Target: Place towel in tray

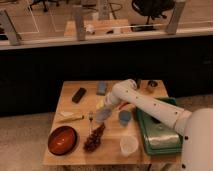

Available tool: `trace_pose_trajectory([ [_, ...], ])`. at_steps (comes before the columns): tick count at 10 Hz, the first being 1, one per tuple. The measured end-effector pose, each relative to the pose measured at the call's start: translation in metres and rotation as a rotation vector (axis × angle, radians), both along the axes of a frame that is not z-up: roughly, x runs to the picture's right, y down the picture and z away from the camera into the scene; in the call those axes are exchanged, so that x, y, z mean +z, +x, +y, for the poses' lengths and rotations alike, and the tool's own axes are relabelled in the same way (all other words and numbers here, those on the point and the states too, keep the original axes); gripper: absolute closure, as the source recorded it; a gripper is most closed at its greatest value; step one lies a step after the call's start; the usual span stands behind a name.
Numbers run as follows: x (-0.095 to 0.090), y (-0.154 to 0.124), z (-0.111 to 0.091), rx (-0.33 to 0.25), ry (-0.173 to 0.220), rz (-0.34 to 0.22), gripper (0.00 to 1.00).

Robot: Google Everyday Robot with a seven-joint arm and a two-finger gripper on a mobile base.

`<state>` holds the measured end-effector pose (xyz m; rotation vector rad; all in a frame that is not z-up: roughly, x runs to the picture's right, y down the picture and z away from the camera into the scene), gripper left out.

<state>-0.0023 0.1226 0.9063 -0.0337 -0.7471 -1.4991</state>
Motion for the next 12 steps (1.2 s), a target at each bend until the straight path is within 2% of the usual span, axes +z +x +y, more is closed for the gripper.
trace_pose_trajectory([
  [3,0.012,0.018,0.014,-0.03,-0.003,0.034,0.8],
  [4,0.011,0.032,0.012,-0.021,0.001,0.055,0.92],
  [5,0.006,0.043,0.005,0.001,-0.001,0.07,0.99],
  [7,-0.012,0.051,-0.013,0.05,-0.016,0.053,1.0],
  [9,-0.047,0.065,-0.045,0.114,-0.034,0.007,1.0],
  [12,-0.102,0.1,-0.099,0.244,-0.092,-0.094,1.0],
])
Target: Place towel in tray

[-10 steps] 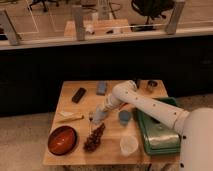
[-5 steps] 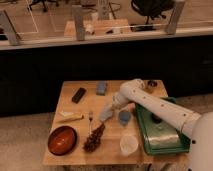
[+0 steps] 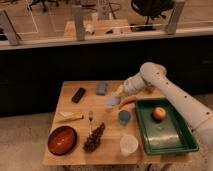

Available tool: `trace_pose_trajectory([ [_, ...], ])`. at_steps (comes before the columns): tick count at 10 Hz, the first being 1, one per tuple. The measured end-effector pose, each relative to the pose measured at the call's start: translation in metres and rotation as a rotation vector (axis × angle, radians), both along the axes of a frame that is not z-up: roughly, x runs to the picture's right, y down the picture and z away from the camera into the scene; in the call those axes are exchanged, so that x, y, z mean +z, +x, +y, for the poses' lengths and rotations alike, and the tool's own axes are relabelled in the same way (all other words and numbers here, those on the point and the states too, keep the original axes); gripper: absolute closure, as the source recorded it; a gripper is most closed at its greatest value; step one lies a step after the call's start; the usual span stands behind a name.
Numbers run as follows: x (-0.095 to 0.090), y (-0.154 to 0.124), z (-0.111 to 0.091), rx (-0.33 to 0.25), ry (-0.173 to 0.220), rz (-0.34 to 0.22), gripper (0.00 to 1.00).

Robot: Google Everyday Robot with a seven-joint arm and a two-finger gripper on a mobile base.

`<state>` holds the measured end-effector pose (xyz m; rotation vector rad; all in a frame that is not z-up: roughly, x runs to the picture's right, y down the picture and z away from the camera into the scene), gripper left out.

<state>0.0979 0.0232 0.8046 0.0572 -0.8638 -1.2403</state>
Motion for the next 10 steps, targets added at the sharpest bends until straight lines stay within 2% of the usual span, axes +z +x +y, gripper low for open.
trace_pose_trajectory([
  [1,-0.015,0.017,-0.017,0.045,-0.017,-0.013,1.0],
  [2,-0.028,0.045,-0.036,0.092,-0.036,-0.004,1.0],
  [5,-0.042,0.097,-0.055,0.186,-0.092,0.026,1.0],
  [7,-0.037,0.132,-0.047,0.252,-0.121,0.041,1.0],
  [8,-0.032,0.146,-0.035,0.287,-0.12,0.049,1.0],
  [10,-0.017,0.167,0.004,0.36,-0.1,0.057,1.0],
])
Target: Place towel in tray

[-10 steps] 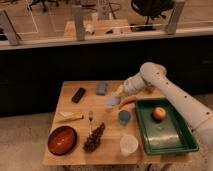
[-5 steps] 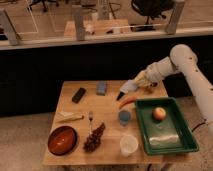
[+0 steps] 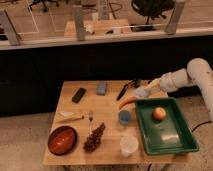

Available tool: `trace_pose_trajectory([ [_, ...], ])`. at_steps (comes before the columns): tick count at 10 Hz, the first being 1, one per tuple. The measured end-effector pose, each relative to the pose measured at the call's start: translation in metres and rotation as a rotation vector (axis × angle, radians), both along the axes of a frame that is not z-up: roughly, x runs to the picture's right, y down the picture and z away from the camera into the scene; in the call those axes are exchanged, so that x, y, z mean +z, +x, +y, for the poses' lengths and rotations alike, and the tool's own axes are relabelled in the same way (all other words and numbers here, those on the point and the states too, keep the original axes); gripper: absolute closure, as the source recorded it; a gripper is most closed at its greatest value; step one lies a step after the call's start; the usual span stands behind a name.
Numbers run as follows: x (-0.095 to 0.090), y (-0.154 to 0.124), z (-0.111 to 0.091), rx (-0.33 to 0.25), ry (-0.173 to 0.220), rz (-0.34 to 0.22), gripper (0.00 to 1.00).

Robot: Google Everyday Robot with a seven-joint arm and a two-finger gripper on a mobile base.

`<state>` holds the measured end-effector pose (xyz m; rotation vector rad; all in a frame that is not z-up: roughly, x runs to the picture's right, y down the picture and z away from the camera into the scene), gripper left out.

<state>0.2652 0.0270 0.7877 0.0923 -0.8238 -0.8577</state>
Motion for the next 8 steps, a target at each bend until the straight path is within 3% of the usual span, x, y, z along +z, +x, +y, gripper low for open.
trace_pose_trajectory([
  [2,0.0053,0.0071,0.017,0.032,0.009,0.004,1.0],
  [7,0.0054,0.0052,0.0161,0.03,0.01,0.001,1.0],
  [8,0.0014,0.0071,0.0175,0.026,0.024,0.01,1.0],
])
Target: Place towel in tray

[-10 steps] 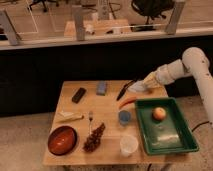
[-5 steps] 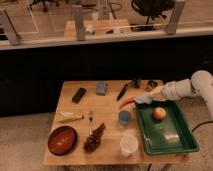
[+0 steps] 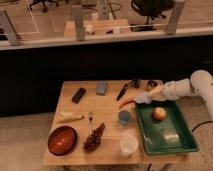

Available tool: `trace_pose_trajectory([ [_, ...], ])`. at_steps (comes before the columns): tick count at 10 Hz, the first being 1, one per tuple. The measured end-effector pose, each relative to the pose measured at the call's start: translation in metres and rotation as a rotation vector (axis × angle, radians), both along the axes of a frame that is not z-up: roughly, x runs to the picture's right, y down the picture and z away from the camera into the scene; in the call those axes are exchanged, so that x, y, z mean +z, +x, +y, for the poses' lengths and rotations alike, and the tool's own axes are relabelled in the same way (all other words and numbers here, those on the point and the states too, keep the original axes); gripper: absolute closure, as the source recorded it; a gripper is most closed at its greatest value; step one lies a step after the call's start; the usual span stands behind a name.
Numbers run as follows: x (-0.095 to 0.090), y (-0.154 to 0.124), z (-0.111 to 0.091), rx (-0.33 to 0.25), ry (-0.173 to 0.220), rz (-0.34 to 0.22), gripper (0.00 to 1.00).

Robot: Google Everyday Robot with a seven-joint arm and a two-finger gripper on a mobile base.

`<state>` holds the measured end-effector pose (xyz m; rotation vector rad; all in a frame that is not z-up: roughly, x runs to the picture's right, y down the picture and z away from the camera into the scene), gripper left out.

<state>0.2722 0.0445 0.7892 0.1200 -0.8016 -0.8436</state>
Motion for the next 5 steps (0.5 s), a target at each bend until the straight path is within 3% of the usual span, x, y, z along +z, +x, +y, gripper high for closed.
trace_pose_trajectory([
  [3,-0.029,0.011,0.004,-0.023,0.066,0.053,1.0],
  [5,-0.045,0.02,0.011,-0.002,0.09,0.115,1.0],
])
